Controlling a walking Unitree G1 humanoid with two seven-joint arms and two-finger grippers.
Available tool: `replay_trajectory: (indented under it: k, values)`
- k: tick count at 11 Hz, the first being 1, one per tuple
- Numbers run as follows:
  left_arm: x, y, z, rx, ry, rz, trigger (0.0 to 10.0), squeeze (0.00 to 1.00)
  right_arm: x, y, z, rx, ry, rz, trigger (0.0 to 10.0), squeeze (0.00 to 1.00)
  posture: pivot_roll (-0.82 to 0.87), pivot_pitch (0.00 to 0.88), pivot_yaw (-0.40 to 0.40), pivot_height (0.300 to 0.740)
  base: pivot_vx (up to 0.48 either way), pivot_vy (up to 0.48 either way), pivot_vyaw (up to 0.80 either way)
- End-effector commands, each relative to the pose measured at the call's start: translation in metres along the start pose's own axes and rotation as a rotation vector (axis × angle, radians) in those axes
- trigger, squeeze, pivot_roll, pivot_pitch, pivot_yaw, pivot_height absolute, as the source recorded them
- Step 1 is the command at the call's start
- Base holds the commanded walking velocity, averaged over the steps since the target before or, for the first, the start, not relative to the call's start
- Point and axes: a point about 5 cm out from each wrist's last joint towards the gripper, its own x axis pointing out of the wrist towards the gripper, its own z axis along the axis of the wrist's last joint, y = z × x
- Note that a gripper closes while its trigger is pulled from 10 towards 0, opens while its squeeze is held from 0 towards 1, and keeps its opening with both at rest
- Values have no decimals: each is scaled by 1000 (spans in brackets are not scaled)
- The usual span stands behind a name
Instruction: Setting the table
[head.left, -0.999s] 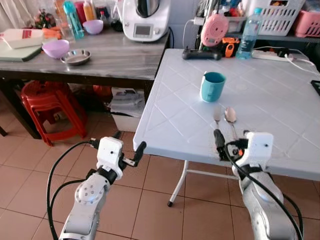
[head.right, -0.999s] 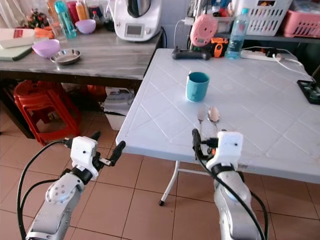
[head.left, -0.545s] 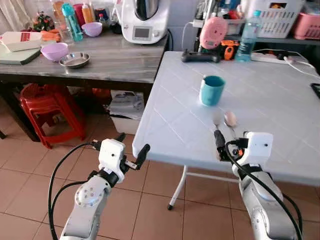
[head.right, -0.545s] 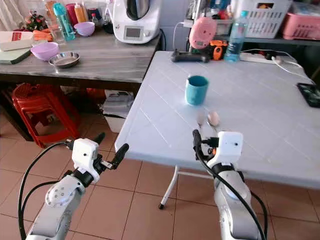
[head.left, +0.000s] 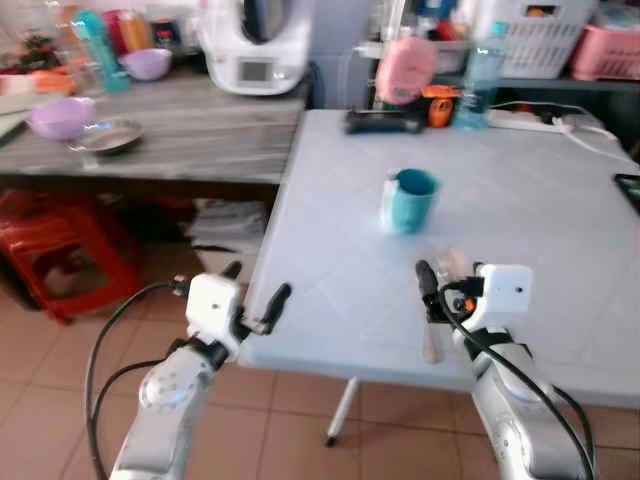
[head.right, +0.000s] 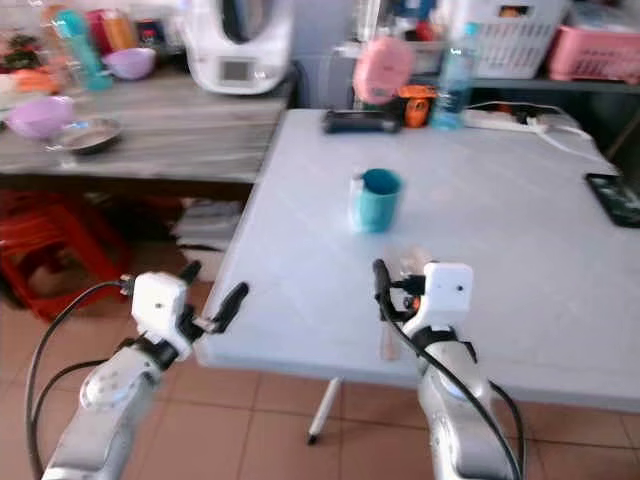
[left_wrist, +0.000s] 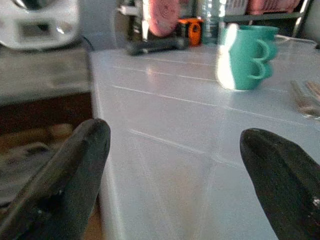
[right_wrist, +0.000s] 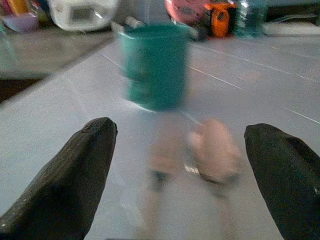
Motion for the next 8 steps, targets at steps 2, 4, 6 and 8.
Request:
replay_trajectory:
  k: [2, 4, 6, 8]
  values:
    - [-7, 4, -3, 11, 28, -22, 10000, 0, 1, 4, 2, 8, -4, 15, 10000, 0, 23, 19, 32, 740, 0, 0, 0]
    - [-15, 6, -9, 17, 67, -90, 10000, 0, 1, 6, -3, -2, 22, 11, 10000, 0, 23, 23, 29, 740, 0, 0, 0]
    - [-18, -1, -11, -8, 78, -225, 10000, 0, 1, 5, -9, -13, 68, 9, 10000, 0, 22, 29, 30, 740, 0, 0, 0]
    - [-17, -7, -10, -35, 59, -294, 10000, 0, 5, 5, -15, -25, 125, 12, 10000, 0, 19, 31, 29, 740, 0, 0, 0]
